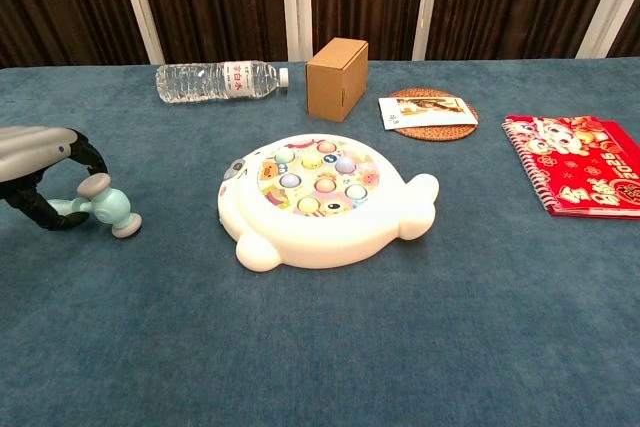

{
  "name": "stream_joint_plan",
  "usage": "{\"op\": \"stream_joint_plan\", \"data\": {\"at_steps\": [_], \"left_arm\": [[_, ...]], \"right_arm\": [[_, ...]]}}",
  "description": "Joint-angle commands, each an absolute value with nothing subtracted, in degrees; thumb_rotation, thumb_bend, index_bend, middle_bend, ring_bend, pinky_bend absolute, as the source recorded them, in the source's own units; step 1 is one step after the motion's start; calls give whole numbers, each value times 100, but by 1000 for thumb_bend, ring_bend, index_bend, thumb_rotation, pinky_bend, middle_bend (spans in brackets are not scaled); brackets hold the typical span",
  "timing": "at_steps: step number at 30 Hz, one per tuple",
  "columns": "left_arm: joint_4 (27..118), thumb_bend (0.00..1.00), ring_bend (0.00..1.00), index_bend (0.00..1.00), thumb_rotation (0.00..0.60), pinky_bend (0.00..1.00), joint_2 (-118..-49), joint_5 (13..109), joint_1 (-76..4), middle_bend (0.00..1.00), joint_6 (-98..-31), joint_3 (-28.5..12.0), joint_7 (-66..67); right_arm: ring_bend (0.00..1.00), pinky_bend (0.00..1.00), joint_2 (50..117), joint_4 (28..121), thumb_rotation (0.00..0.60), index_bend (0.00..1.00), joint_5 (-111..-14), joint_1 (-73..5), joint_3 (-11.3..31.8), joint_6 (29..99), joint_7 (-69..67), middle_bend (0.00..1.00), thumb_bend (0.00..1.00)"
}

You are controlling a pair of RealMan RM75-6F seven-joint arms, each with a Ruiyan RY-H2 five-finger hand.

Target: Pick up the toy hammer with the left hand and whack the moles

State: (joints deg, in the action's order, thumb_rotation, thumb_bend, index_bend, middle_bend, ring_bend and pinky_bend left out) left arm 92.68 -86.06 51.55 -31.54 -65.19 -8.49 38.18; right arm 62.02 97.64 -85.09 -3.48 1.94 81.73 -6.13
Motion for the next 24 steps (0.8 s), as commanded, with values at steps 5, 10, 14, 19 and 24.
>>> {"op": "stream_joint_plan", "data": {"at_steps": [5, 10, 14, 19, 24], "left_arm": [[9273, 531, 24, 491, 600, 121, -8636, 5081, -3192, 211, -6532, -830, 3825], [9261, 540, 24, 494, 600, 121, -8652, 5032, -3209, 213, -6555, -802, 3803], [9239, 574, 39, 506, 600, 139, -8665, 5016, -3215, 223, -6566, -786, 3780], [9187, 614, 132, 543, 600, 259, -8696, 5021, -3218, 277, -6581, -758, 3743], [9100, 676, 323, 612, 600, 481, -8761, 5199, -3188, 437, -6692, -762, 3580]], "right_arm": [[0, 0, 6202, 9765, 600, 0, -8510, -347, 196, 8178, -613, 0, 161], [0, 0, 6200, 9774, 600, 0, -8511, -345, 196, 8179, -614, 0, 162], [0, 0, 6200, 9777, 600, 0, -8512, -345, 196, 8180, -611, 0, 161], [0, 0, 6201, 9778, 600, 0, -8515, -343, 195, 8183, -604, 0, 162], [0, 0, 6199, 9781, 600, 0, -8515, -339, 195, 8189, -601, 0, 162]]}}
